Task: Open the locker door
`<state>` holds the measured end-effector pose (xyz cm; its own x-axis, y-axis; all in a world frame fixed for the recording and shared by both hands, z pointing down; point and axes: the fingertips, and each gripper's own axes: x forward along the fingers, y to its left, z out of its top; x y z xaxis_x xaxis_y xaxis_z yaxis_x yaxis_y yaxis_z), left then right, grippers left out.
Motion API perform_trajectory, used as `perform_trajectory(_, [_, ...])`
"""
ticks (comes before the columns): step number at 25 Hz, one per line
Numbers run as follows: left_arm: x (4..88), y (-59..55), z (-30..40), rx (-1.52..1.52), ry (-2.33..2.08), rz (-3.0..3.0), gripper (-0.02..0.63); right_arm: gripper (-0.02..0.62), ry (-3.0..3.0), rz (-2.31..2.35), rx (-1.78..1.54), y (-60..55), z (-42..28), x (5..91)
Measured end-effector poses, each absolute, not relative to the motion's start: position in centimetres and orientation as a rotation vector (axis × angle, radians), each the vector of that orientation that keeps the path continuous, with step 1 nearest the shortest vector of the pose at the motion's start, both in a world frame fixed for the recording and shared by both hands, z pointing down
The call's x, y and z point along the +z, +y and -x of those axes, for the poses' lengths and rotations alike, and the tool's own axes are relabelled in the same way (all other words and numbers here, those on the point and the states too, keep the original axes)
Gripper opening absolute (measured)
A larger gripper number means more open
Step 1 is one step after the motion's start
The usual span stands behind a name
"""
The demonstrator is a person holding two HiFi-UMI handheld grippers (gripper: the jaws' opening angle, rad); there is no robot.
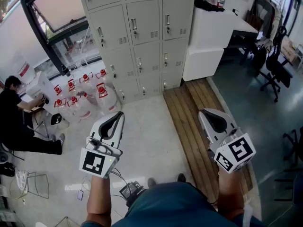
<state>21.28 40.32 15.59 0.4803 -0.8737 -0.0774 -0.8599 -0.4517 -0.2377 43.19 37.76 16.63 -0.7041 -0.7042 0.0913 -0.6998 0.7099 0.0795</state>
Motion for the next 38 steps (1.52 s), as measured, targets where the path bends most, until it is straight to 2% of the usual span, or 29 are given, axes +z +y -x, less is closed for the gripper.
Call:
perform_trajectory(28, [16.9, 41.7, -15.4, -0.027, 1.431, 2.536, 0.017, 0.038, -2.792, -1.203, -0.039, 39.1, -36.6, 17.0])
perform_trajectory(38, [18.7, 36.5, -14.2, -0.113, 1.557, 2.499, 0.017, 0.038, -2.858, -1.086, 0.014, 30.6, -35.2, 18.8])
